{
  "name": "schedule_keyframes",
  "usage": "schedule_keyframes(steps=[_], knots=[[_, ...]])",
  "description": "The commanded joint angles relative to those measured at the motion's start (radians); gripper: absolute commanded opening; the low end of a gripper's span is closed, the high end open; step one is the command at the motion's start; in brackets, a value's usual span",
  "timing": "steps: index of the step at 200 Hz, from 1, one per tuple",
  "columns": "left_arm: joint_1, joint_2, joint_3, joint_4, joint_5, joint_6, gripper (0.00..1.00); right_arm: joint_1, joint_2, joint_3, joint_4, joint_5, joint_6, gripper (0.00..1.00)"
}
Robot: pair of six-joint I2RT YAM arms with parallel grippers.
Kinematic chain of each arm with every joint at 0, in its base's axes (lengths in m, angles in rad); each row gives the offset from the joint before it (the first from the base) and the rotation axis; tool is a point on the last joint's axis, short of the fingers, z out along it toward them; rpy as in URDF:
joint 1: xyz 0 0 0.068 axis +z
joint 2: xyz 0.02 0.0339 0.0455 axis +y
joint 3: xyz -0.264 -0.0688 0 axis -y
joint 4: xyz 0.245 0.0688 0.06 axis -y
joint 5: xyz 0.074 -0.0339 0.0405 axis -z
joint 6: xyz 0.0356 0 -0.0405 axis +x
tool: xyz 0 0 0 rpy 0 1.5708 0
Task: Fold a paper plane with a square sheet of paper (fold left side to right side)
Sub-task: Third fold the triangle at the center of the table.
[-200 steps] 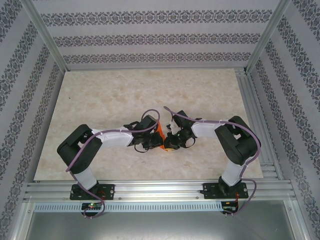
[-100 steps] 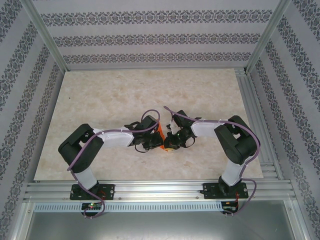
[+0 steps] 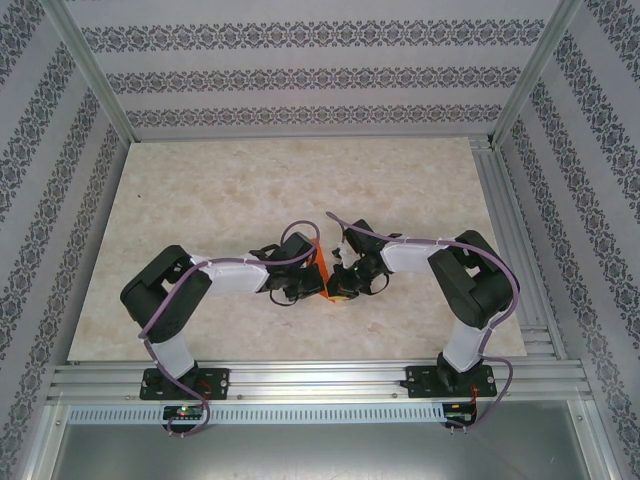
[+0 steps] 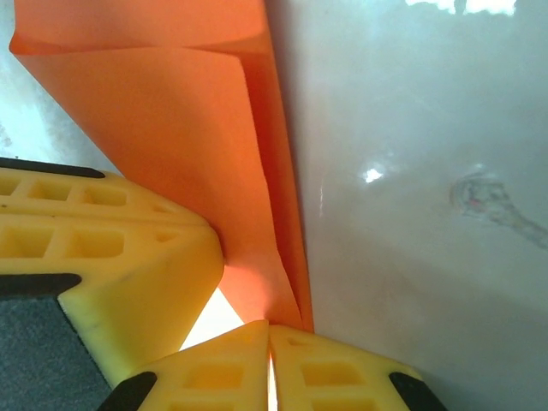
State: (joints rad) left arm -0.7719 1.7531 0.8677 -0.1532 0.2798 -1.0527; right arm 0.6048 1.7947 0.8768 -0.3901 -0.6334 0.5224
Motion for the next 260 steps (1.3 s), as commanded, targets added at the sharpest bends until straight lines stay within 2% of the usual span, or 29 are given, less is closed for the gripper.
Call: schedule_keyframes(steps=[1, 60, 116, 170, 212, 240, 260], knots=[[0.071, 0.009, -0.028, -0.1, -0.127, 0.046, 0.13, 0.025, 0.084, -0.041, -0.064, 0.173, -0.016, 0.1], [0.183, -0.037, -0.01, -0.154, -0.141, 0.122, 0.17, 0.029, 0.091, -0.036, -0.071, 0.181, -0.016, 0.1], [0.286, -0.007, 0.018, -0.19, -0.166, 0.201, 0.18, 0.03, 0.09, -0.034, -0.079, 0.181, -0.016, 0.1], [0.35, -0.078, 0.049, -0.235, -0.13, 0.265, 0.2, 0.029, 0.035, -0.031, -0.011, 0.138, -0.006, 0.13], [0.351, -0.239, 0.018, -0.255, -0.065, 0.259, 0.34, 0.006, -0.118, 0.027, -0.045, 0.176, -0.038, 0.21], [0.341, -0.348, -0.092, -0.157, 0.039, 0.186, 0.48, -0.011, -0.196, 0.069, -0.088, 0.241, -0.096, 0.31], [0.313, -0.381, -0.15, -0.086, 0.081, 0.124, 0.54, -0.013, -0.193, 0.083, -0.046, 0.209, -0.103, 0.31]])
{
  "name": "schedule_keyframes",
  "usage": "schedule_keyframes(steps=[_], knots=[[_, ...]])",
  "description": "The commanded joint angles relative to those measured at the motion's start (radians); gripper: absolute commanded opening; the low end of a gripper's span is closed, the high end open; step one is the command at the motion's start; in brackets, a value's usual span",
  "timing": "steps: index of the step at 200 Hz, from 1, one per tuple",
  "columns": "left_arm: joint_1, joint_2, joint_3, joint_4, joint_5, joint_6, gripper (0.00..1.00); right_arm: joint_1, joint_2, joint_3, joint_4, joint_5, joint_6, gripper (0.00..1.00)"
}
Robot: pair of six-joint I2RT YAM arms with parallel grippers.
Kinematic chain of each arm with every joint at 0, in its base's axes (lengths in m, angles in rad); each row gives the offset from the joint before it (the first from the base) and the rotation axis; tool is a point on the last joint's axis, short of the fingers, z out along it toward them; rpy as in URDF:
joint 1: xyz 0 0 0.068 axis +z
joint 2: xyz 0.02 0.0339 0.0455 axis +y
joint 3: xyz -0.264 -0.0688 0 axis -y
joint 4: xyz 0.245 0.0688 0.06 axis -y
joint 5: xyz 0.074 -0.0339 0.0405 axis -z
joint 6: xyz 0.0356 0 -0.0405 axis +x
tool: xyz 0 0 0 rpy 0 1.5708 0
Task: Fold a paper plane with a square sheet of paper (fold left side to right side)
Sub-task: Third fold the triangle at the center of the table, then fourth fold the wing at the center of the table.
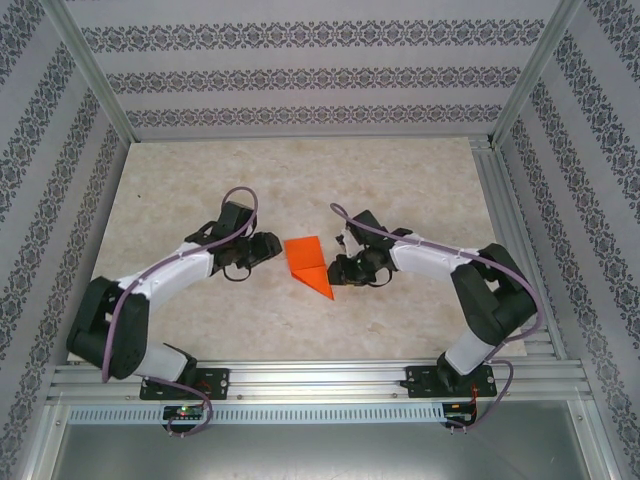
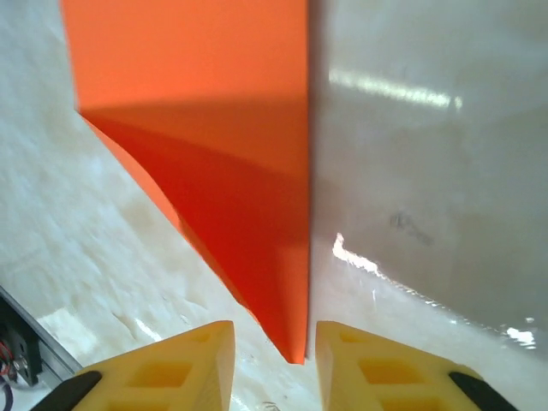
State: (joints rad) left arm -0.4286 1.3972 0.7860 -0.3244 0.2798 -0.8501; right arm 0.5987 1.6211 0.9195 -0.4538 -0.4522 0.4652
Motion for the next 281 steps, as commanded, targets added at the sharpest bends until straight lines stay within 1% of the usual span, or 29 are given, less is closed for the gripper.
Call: schedule_keyframes(steps=[1, 17, 38, 66, 121, 156, 185, 208, 245, 258, 281], knots=[[-0.032, -0.025, -0.07, 0.088, 0.082, -0.081, 0.54, -0.006, -0.017, 0.04, 0.022, 0.022, -0.046, 0.31], [-0.059, -0.02, -0.083, 0.108, 0.082, -0.106, 0.55, -0.001, 0.019, 0.047, 0.079, -0.063, -0.028, 0.26], [-0.084, 0.01, -0.09, 0.136, 0.083, -0.125, 0.56, 0.014, 0.064, 0.059, 0.113, -0.072, -0.019, 0.25], [-0.102, 0.07, -0.085, 0.192, 0.098, -0.144, 0.56, 0.012, 0.111, 0.088, 0.105, -0.035, -0.037, 0.24], [-0.125, 0.161, -0.031, 0.205, 0.1, -0.147, 0.56, -0.007, 0.156, 0.119, 0.032, 0.05, -0.079, 0.23], [-0.14, 0.21, 0.0, 0.22, 0.105, -0.155, 0.55, -0.01, 0.164, 0.122, 0.026, 0.06, -0.087, 0.23], [-0.148, 0.237, 0.03, 0.219, 0.104, -0.155, 0.52, -0.01, 0.17, 0.122, 0.026, 0.06, -0.091, 0.23], [-0.155, 0.258, 0.052, 0.212, 0.09, -0.152, 0.47, -0.01, 0.172, 0.124, 0.024, 0.06, -0.094, 0.24], [-0.159, 0.277, 0.067, 0.199, 0.07, -0.151, 0.3, -0.011, 0.156, 0.122, 0.026, 0.07, -0.101, 0.25], [-0.162, 0.271, 0.067, 0.189, 0.057, -0.152, 0.24, -0.01, 0.132, 0.116, 0.026, 0.087, -0.107, 0.27], [-0.164, 0.26, 0.065, 0.176, 0.046, -0.152, 0.18, -0.009, 0.059, 0.091, 0.026, 0.13, -0.13, 0.34]])
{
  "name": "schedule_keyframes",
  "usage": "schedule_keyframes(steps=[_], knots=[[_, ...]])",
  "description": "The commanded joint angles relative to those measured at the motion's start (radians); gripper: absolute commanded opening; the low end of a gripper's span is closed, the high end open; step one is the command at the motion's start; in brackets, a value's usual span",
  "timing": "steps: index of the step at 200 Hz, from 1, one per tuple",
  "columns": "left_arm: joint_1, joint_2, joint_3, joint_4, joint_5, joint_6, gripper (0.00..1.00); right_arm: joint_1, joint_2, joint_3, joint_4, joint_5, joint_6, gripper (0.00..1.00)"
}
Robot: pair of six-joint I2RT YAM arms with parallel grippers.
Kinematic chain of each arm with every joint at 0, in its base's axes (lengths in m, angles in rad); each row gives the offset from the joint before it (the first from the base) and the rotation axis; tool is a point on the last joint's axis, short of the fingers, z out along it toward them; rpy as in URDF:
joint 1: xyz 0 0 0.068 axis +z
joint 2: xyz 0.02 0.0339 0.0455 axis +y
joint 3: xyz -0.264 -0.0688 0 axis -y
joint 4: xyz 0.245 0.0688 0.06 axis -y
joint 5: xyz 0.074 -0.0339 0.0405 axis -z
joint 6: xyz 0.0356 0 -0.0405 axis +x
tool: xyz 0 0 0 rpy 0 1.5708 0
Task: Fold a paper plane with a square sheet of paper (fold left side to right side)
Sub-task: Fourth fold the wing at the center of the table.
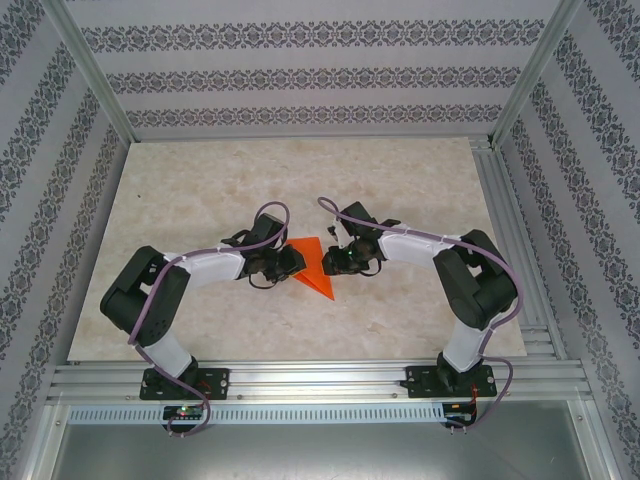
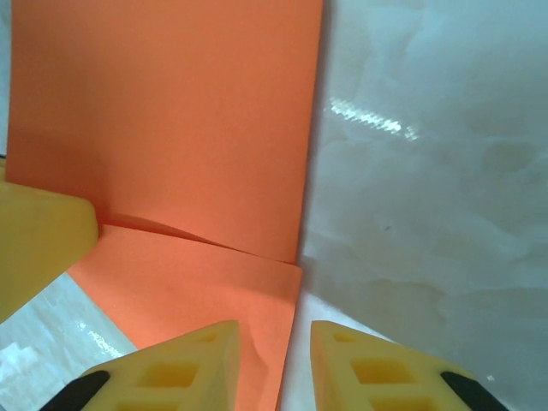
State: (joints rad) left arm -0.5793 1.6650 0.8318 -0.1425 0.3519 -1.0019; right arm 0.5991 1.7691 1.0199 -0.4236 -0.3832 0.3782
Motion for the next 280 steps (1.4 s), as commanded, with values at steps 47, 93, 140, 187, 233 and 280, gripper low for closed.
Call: schedule_keyframes(steps=[47, 93, 140, 187, 233, 280], knots=[[-0.015, -0.026, 0.017, -0.028, -0.036, 0.003, 0.14, 0.076, -0.182, -0.092, 0.017, 0.126, -0.073, 0.37], [-0.015, -0.03, 0.03, -0.051, -0.029, 0.011, 0.12, 0.214, -0.143, -0.112, 0.073, 0.273, -0.074, 0.42], [-0.015, -0.031, 0.047, -0.069, -0.024, 0.008, 0.12, 0.276, -0.054, -0.063, 0.06, 0.368, -0.1, 0.43], [-0.014, -0.024, 0.076, -0.094, -0.017, -0.001, 0.12, 0.306, -0.018, -0.038, 0.048, 0.42, -0.116, 0.43], [-0.014, -0.014, 0.09, -0.099, -0.003, -0.008, 0.13, 0.315, -0.013, -0.032, 0.034, 0.453, -0.118, 0.38], [-0.014, -0.017, 0.092, -0.104, -0.005, -0.007, 0.13, 0.315, 0.004, -0.037, 0.032, 0.45, -0.113, 0.28]])
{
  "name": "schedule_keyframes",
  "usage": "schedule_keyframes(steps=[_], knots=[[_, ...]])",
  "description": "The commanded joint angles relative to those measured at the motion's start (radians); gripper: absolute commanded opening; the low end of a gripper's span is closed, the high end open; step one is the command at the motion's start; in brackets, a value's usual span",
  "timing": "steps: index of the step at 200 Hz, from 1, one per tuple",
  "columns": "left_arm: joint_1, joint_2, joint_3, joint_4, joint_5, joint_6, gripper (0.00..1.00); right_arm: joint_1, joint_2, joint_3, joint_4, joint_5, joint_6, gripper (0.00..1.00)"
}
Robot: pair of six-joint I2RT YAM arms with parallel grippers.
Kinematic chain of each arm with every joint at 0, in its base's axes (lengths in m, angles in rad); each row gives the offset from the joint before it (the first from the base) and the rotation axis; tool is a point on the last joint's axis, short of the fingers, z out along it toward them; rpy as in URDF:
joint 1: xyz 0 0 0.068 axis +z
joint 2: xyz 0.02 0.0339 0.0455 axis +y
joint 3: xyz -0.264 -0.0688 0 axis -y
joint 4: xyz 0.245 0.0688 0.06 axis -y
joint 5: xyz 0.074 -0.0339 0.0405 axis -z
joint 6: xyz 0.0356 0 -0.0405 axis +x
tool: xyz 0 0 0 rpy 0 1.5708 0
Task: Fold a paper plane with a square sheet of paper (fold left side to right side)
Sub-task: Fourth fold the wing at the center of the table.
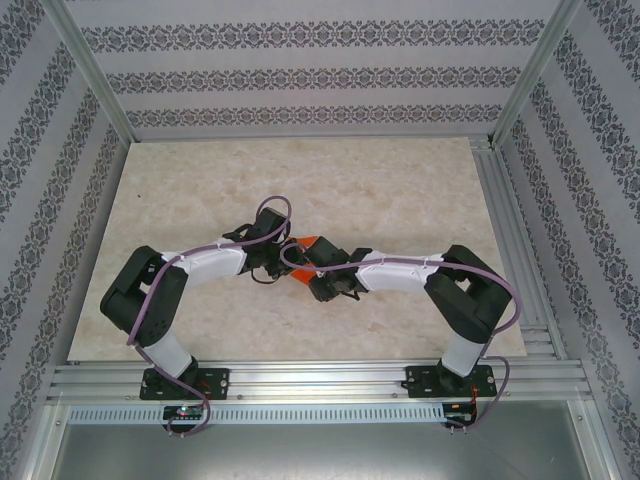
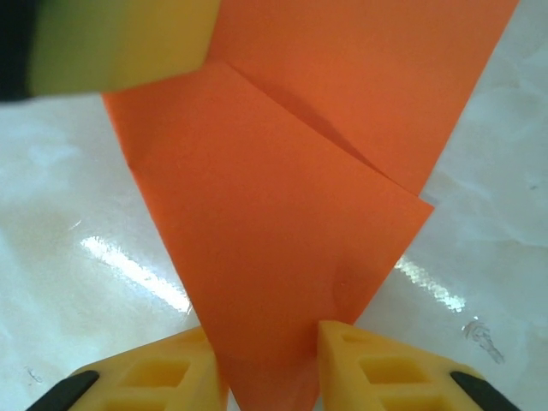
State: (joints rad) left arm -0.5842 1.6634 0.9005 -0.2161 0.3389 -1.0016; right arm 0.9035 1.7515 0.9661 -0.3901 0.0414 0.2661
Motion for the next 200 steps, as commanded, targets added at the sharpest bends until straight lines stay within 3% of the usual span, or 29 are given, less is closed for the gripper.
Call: schedule_keyframes(steps=[1, 45, 75, 122, 155, 200], knots=[[-0.008, -0.016, 0.024, -0.031, 0.008, -0.006, 0.13, 0.011, 0.022, 0.017, -0.001, 0.026, -0.001, 0.27], [-0.008, -0.026, 0.034, -0.051, 0.007, 0.007, 0.17, 0.01, 0.025, -0.009, 0.011, 0.012, 0.007, 0.18], [0.0, -0.054, 0.056, -0.091, 0.004, 0.033, 0.25, -0.005, 0.025, -0.041, 0.05, -0.036, 0.023, 0.14], [0.044, -0.124, 0.127, -0.175, 0.007, 0.09, 0.52, -0.029, 0.026, -0.073, 0.093, -0.103, 0.032, 0.13], [0.088, -0.142, 0.172, -0.208, 0.02, 0.104, 0.64, -0.033, 0.032, -0.087, 0.105, -0.112, 0.03, 0.13], [0.155, -0.208, 0.047, -0.138, 0.018, 0.047, 0.65, -0.043, 0.028, -0.112, 0.137, -0.144, 0.043, 0.13]])
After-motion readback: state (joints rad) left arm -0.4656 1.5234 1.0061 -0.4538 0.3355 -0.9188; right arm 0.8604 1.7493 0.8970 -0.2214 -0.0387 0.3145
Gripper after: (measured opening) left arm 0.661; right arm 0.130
